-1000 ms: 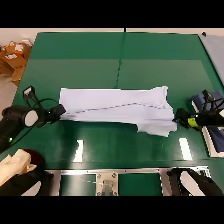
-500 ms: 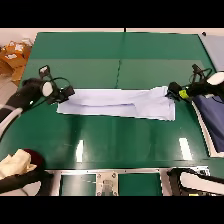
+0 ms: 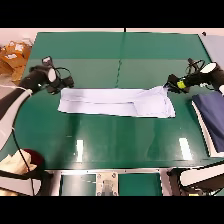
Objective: Fold the shirts.
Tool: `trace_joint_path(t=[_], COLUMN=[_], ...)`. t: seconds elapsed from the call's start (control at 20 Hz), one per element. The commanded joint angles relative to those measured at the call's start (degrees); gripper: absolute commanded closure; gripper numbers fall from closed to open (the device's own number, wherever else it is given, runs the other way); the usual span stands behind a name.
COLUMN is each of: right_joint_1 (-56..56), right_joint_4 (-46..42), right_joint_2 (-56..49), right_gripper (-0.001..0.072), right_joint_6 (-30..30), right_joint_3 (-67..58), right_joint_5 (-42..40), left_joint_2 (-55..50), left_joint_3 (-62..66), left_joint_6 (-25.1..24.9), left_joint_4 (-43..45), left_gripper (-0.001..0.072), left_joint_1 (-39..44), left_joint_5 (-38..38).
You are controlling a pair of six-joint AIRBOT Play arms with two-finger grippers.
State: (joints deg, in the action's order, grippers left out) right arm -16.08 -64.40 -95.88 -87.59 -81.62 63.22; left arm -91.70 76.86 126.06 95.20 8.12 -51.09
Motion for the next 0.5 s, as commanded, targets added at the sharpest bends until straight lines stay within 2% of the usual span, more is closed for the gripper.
trace_joint_path(t=[0.0,0.05,0.1,0.15,0.3,0.45], right_joint_1=[-5.4,-6.8,-7.6,-7.9,-7.9,-7.9], right_joint_4=[-0.1,0.0,0.1,0.9,5.8,11.5], right_joint_2=[-1.2,-1.5,-1.9,-2.3,-5.2,-8.8], right_gripper=[0.0164,0.0126,0.0105,0.0105,0.0063,0.0062], right_joint_6=[9.1,11.2,13.0,15.3,21.0,25.6], right_joint_3=[-3.2,-3.0,-2.5,-1.9,-1.4,-1.5], right_joint_5=[10.7,13.0,14.7,15.5,17.3,18.9], left_joint_2=[-0.6,-0.6,-0.6,-0.6,-0.6,-0.6], left_joint_3=[7.3,8.9,10.0,10.8,11.6,11.6], left_joint_6=[-2.8,-6.2,-8.5,-10.3,-14.6,-18.6], left_joint_4=[1.2,1.1,1.1,0.7,-4.9,-9.7], left_gripper=[0.0014,0.0017,0.0138,0.0313,0.0685,0.0685], left_joint_1=[-4.5,-5.0,-5.2,-5.2,-5.2,-5.2], left_joint_5=[-18.0,-20.7,-21.9,-22.3,-21.8,-22.1])
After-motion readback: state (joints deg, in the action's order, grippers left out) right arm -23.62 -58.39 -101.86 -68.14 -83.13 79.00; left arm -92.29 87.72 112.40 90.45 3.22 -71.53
